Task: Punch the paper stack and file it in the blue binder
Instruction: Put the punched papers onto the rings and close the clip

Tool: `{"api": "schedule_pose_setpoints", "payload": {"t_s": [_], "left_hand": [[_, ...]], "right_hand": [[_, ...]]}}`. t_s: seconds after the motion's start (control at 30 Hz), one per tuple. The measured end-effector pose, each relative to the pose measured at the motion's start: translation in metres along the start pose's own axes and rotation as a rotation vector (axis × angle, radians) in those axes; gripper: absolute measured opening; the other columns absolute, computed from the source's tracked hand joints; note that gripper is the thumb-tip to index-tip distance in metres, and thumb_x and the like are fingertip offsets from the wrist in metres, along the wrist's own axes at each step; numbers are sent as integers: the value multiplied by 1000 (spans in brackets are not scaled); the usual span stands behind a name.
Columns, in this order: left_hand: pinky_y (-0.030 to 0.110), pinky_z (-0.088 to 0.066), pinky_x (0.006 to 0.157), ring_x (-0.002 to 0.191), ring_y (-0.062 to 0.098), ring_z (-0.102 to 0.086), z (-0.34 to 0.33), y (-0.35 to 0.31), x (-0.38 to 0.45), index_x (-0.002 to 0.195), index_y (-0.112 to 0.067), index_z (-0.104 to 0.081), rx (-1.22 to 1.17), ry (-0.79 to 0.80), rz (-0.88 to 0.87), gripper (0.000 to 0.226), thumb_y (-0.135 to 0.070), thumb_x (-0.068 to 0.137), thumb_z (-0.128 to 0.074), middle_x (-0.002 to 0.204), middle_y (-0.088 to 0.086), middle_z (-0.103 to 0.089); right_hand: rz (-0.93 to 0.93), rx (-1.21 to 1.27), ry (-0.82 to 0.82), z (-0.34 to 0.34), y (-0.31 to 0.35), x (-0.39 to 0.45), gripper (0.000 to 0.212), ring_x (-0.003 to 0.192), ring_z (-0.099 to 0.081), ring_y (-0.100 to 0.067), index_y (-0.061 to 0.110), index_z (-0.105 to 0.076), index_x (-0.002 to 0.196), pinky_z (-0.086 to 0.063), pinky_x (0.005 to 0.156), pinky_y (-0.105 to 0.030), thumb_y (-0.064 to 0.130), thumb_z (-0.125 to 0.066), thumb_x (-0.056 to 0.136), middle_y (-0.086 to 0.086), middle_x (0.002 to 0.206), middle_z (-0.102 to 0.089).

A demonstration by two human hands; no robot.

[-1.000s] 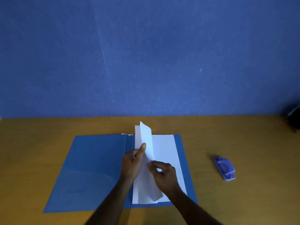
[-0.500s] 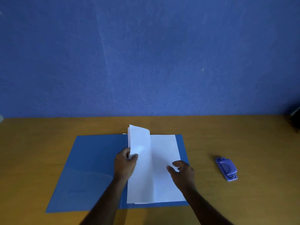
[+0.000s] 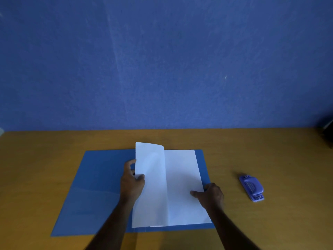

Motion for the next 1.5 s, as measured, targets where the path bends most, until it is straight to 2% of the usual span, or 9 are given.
{"api": "schedule_pose_setpoints", "payload": {"t_s": [0.2, 0.33, 0.47, 0.67, 0.9, 1.1, 1.27, 1.4, 1.5], "left_hand": [[14, -51, 47, 76, 13, -66, 2, 4, 3, 129, -21, -44, -4, -5, -2, 54, 1, 85, -66, 105, 7, -66], [15, -50, 48, 79, 17, -67, 2, 5, 6, 121, -22, -47, 22, 2, -8, 47, 0, 85, -65, 106, 7, -65], [15, -47, 53, 84, 20, -66, 2, 6, 7, 108, -22, -54, 55, 3, -22, 34, -1, 83, -65, 105, 2, -66], [17, -44, 61, 86, 18, -62, -1, 5, 8, 91, -19, -63, 105, 12, -76, 22, 1, 82, -63, 99, -5, -65], [21, -49, 69, 86, 14, -65, -5, 5, 12, 85, -22, -68, 100, 30, -91, 24, 2, 83, -62, 96, -6, -69], [18, -49, 70, 82, 11, -65, -8, -2, 11, 88, -21, -73, 100, 38, -110, 26, 1, 83, -61, 96, -6, -71], [8, -45, 61, 71, 3, -64, -11, -7, 9, 86, -23, -75, 81, 54, -118, 26, 0, 82, -63, 91, -11, -72], [20, -47, 67, 72, -4, -65, -12, -13, 7, 69, -29, -72, -37, 35, -80, 21, -17, 86, -70, 70, -19, -71], [34, -49, 65, 69, 13, -66, -10, -12, 7, 64, -14, -71, -91, 11, -41, 39, -45, 88, -67, 68, -3, -71]], "right_hand": [[-65, 61, 30, -7, -2, 7, 62, 80, -67, -22, 16, -63, 92, -60, 67, -36, 54, -89, 50, -1, 87, -69], [-63, 161, 0, 4, 3, -4, 29, 62, -60, -12, 15, -61, 78, -45, 50, -21, 25, -87, 71, 1, 71, -63], [-52, 231, -23, 12, 3, -8, 23, 56, -56, -7, 15, -62, 73, -42, 47, -20, 11, -85, 74, 3, 64, -60], [-1, 159, -3, 18, 4, -15, 32, 61, -60, -5, 9, -65, 106, -41, 45, -15, 14, -82, 78, -1, 83, -64], [102, 13, -38, 23, 10, -18, 19, 58, -56, -4, 16, -63, 79, -39, 48, -18, 26, -79, 81, 8, 67, -62], [238, -80, -105, 33, 25, -23, 18, 55, -53, -5, 11, -75, 78, -34, 50, -14, 27, -73, 86, -4, 77, -75], [311, 169, 15, 25, 53, -38, 33, 56, -54, -11, 17, -64, 60, -42, 62, -25, 29, -68, 90, 3, 59, -64], [255, 546, 203, 13, 80, -62, 41, 50, -44, -10, 16, -60, 50, -37, 60, -29, 30, -73, 86, 8, 46, -51], [280, 604, 313, 2, 96, -77, 34, 57, -54, -2, 28, -68, 53, -43, 65, -26, 33, -74, 86, 14, 55, -62]]}}
Point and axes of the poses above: each hand's wrist, its own x-axis towards the middle knuckle, its own z-axis out of the back of the hand, y = z × x, the point moved 2 cm from there along x, towards the middle knuckle
